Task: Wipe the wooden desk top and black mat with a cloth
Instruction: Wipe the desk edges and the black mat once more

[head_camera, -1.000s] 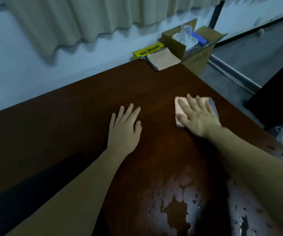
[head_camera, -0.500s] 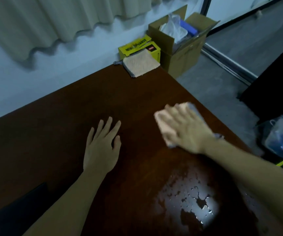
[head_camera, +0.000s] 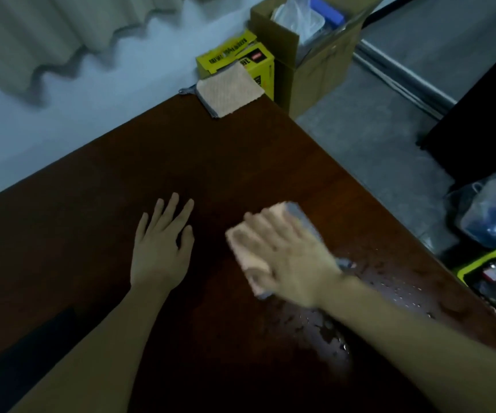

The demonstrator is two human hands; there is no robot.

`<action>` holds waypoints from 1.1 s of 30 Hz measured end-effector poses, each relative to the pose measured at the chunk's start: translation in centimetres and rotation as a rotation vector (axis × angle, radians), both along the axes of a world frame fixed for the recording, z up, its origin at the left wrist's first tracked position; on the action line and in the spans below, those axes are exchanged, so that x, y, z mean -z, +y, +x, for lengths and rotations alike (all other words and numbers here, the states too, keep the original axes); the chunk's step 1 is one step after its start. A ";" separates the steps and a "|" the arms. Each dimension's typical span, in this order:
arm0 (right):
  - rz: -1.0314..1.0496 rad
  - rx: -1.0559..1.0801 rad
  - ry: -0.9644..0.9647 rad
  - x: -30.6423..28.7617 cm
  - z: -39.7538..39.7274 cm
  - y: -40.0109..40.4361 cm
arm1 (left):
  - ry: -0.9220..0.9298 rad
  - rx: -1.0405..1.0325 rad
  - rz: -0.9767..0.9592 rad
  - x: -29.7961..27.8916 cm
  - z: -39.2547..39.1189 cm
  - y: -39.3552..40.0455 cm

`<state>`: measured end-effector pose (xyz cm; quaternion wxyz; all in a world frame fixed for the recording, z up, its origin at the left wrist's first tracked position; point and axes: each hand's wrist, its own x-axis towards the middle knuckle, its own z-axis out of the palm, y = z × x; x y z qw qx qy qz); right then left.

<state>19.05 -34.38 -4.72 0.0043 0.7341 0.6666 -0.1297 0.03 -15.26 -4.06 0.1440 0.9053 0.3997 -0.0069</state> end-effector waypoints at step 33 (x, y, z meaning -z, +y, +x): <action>-0.022 0.505 -0.109 -0.4 -9.0 -2.3 | -0.025 0.050 0.000 -0.3 -0.2 0.1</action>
